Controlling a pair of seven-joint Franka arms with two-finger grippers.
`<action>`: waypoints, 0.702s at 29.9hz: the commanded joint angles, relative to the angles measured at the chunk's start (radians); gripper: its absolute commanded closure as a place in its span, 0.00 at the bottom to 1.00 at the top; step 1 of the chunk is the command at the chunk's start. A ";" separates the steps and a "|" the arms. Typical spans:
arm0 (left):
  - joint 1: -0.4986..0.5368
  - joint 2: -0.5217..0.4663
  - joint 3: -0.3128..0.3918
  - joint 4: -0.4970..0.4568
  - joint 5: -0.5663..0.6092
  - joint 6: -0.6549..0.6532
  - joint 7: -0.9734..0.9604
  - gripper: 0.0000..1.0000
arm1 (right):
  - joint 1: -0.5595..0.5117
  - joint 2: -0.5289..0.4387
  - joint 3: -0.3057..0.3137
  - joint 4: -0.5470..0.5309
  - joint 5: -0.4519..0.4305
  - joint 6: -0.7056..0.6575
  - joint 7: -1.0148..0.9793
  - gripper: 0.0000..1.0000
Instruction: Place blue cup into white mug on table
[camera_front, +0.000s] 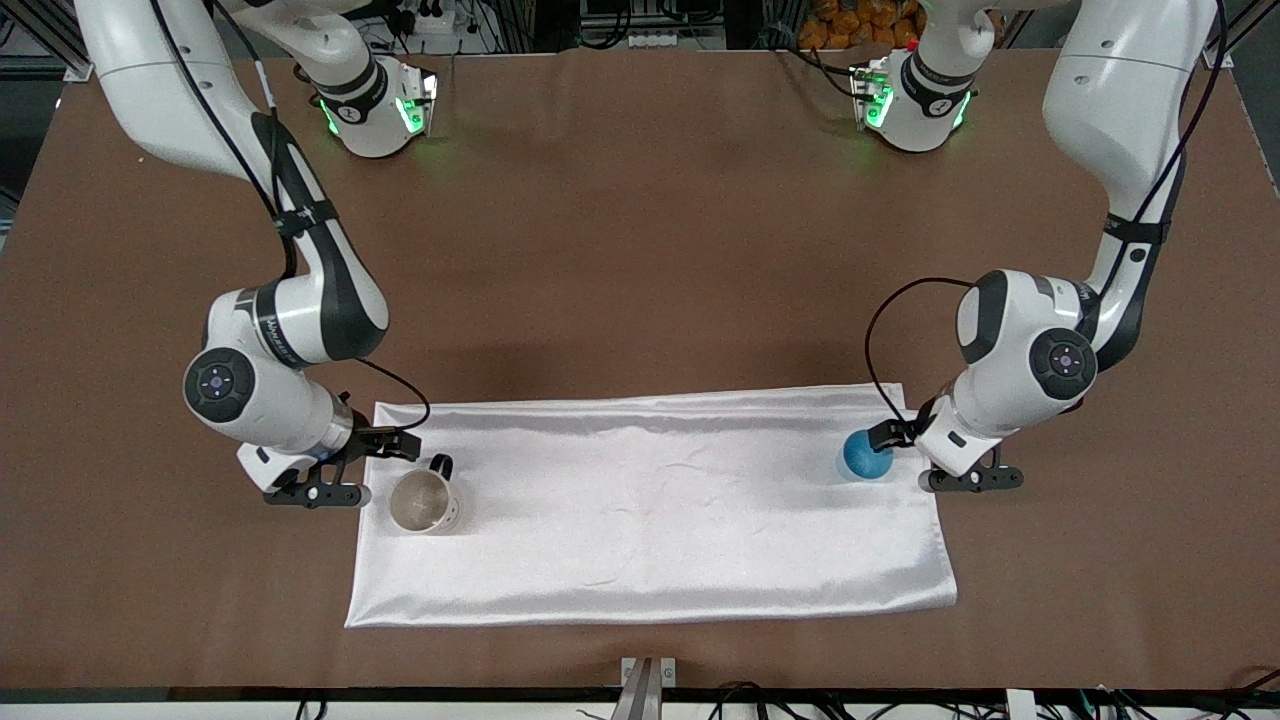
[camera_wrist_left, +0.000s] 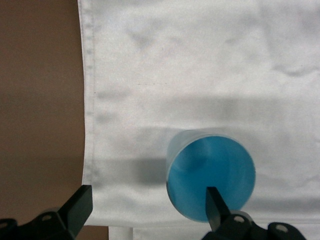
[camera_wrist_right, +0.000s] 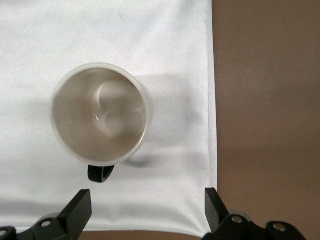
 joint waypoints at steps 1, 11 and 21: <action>-0.006 0.027 0.004 0.017 0.031 0.016 -0.004 0.00 | 0.009 0.068 0.002 0.039 -0.014 0.056 0.016 0.00; -0.009 0.071 0.002 0.017 0.036 0.065 -0.004 0.29 | 0.016 0.106 0.002 0.051 -0.009 0.124 0.016 0.00; -0.009 0.082 0.001 0.017 0.036 0.067 -0.002 0.98 | 0.036 0.103 -0.003 0.079 -0.014 0.109 0.013 0.00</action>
